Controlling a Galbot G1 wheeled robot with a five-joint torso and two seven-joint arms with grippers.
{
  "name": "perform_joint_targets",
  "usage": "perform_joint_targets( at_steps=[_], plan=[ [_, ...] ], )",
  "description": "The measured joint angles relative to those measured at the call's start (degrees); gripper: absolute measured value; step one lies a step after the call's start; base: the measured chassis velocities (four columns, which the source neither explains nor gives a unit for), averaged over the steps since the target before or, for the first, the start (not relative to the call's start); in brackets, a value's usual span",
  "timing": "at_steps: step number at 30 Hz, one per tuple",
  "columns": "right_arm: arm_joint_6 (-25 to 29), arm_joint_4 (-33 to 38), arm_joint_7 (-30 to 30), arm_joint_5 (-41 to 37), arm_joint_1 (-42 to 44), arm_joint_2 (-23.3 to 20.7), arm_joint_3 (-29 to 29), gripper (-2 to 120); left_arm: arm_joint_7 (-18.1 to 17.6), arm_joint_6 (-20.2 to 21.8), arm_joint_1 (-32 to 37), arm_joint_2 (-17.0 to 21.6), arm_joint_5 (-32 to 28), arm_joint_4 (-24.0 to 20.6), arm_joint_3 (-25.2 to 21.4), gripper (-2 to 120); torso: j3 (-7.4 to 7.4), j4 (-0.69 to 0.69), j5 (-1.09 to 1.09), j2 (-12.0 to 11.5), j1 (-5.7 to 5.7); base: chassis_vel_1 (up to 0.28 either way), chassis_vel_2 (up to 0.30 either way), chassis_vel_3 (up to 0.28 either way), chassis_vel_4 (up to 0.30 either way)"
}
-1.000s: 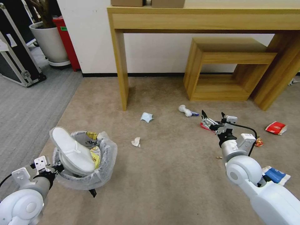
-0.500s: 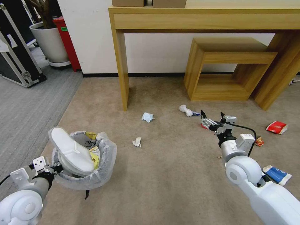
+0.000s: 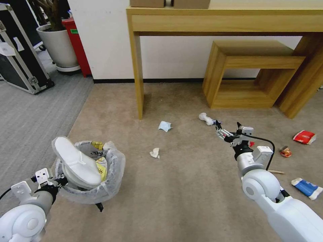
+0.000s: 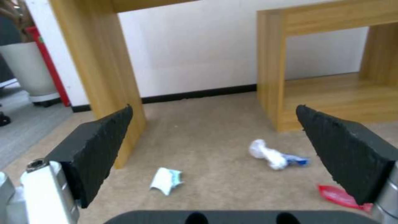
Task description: Pick up the trash bin and place the garbage on the floor into it.
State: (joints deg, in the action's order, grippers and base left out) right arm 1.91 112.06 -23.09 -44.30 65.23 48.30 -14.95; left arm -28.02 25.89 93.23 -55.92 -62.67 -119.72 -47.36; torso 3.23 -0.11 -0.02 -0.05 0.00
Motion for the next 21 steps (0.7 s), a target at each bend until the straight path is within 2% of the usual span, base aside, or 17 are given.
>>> perform_joint_targets(
  at_steps=[7,21],
  plan=[
    [1.2,-0.7,0.2,1.1,0.1,0.5,0.3,100,0.0,0.0,0.1,0.1,0.0,0.0,-0.1,0,0.00,0.01,0.02,0.0,0.00,0.098,0.112,-0.085,-0.083],
    [0.6,-0.1,0.4,1.5,1.1,0.1,-0.9,100,0.2,-0.1,0.4,0.2,0.0,-0.4,-0.3,0,0.00,-0.01,0.01,0.0,0.00,-0.005,-0.008,0.004,0.004]
  ],
)
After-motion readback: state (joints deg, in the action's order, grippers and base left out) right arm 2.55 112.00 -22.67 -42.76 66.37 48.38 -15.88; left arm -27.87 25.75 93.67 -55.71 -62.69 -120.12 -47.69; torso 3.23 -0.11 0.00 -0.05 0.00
